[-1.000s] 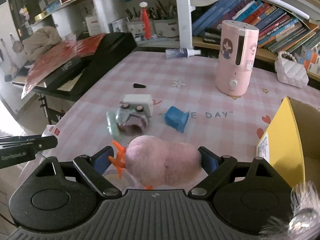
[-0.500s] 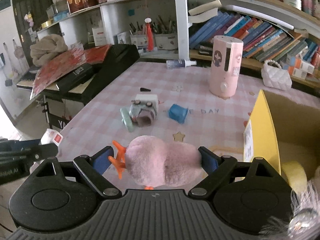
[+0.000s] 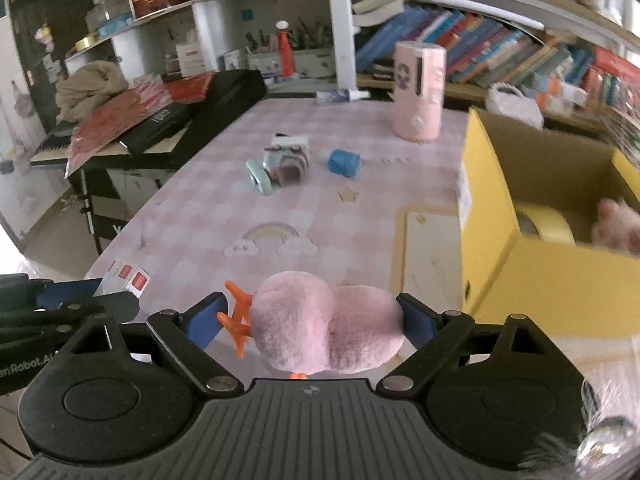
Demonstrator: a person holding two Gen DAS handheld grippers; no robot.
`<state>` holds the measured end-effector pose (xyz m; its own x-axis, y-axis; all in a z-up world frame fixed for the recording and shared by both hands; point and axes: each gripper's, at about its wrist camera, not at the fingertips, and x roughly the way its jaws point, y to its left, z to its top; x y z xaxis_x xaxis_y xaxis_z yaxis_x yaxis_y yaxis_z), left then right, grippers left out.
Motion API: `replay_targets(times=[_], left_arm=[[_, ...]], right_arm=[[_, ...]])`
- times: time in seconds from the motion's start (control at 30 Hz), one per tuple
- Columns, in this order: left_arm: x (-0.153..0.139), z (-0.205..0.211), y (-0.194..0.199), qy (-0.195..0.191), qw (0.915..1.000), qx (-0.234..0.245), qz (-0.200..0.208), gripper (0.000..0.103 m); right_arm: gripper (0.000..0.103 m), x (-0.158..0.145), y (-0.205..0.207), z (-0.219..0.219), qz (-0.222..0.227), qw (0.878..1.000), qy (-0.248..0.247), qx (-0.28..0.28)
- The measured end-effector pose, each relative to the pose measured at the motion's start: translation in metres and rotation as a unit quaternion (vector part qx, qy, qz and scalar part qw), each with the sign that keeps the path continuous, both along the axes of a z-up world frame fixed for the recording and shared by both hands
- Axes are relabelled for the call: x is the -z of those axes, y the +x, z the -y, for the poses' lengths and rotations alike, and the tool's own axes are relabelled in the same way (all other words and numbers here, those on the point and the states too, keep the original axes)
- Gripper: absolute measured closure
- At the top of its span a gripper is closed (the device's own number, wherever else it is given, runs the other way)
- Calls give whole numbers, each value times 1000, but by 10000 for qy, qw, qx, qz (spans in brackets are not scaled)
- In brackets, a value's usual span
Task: Organize objects
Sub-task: 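Carry the plush toy and white card box toward the yellow box with both tools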
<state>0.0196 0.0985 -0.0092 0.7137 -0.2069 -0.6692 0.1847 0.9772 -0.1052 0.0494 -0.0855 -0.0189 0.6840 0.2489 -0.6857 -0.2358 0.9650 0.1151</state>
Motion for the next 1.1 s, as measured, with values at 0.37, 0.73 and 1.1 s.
replay_targets(times=[0.37,0.73,1.1], left_arm=[[6,26,-28,-2,9980,624,-95,75],[7,85,-28,14,9848,1735,-77,75],[6,146,-19,68,9662,2577,-34,75]], right_arm=[[13,8,-56,28,-93,9983,84,567],[13,10,-96,82,-141,9862,78,1648],[13,10,-122,139,-155,9650,143,2615]])
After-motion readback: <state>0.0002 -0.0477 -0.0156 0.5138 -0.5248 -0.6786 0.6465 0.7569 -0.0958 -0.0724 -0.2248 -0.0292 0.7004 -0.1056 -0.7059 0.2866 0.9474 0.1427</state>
